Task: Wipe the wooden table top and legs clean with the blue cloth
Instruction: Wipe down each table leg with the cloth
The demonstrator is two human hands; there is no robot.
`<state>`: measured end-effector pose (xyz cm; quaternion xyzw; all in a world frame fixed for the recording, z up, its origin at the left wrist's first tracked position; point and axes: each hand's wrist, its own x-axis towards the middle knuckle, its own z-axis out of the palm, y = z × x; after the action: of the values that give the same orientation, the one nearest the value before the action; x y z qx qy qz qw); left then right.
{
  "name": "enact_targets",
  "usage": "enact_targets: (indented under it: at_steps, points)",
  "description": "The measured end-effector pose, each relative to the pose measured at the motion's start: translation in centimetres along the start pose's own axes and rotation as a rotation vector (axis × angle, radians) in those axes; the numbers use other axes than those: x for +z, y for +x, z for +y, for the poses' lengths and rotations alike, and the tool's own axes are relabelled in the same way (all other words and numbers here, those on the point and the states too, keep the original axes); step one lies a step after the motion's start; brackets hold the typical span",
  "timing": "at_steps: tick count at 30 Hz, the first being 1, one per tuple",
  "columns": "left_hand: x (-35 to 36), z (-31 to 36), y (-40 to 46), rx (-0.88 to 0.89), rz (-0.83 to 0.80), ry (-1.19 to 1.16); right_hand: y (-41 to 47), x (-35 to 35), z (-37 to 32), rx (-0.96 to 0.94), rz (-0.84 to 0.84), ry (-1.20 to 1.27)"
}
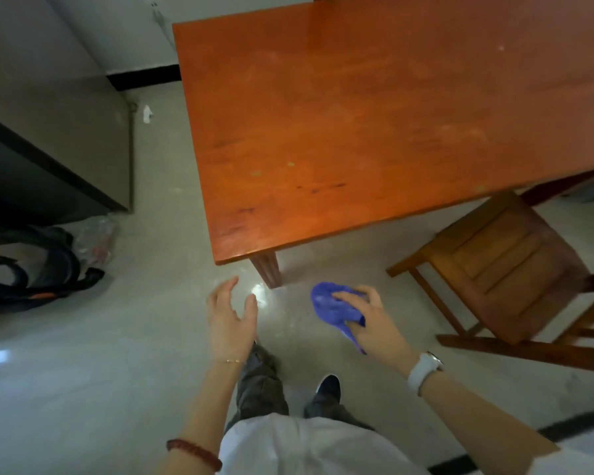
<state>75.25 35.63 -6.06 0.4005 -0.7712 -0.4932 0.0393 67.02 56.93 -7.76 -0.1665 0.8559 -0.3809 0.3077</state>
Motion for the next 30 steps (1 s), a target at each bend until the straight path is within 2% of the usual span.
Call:
enact_targets:
  at_steps: [2, 5, 8, 10, 14, 17, 21, 26, 30]
  points:
    - [1.8, -1.0, -2.2, -0.015, -0.165, -0.037, -0.8, 0.0, 0.6, 0.059, 0.091, 0.111]
    - [5.0, -2.1, -2.9, -0.053, -0.421, -0.160, -0.1, 1.1, 2.8, 0.052, 0.073, 0.155]
    - [8.0, -4.5, -0.4, 0.051, -0.570, -0.157, 2.4, 3.1, 5.4, 0.035, -0.041, 0.195]
    - [9.7, -7.0, 2.3, 0.188, -0.617, -0.074, 4.5, 4.7, 7.3, 0.012, -0.084, 0.213]
    - [12.7, -13.4, 8.3, 0.484, -0.629, 0.228, 9.6, 7.8, 12.3, -0.086, -0.079, 0.209]
    - [15.2, -17.5, 12.9, 0.704, -0.525, 0.307, 14.6, 9.6, 16.6, -0.193, -0.036, 0.109]
    - [18.7, -21.9, 16.7, 0.678, -0.621, 0.304, 20.2, 12.1, 21.9, -0.280, 0.005, 0.086]
    - [23.0, -26.6, 20.0, 0.833, -0.575, 0.448, 23.9, 13.4, 24.9, -0.392, 0.097, 0.113]
    - [24.2, -28.0, 20.3, 0.704, -0.490, 0.353, 24.0, 14.5, 25.9, -0.447, 0.190, 0.296]
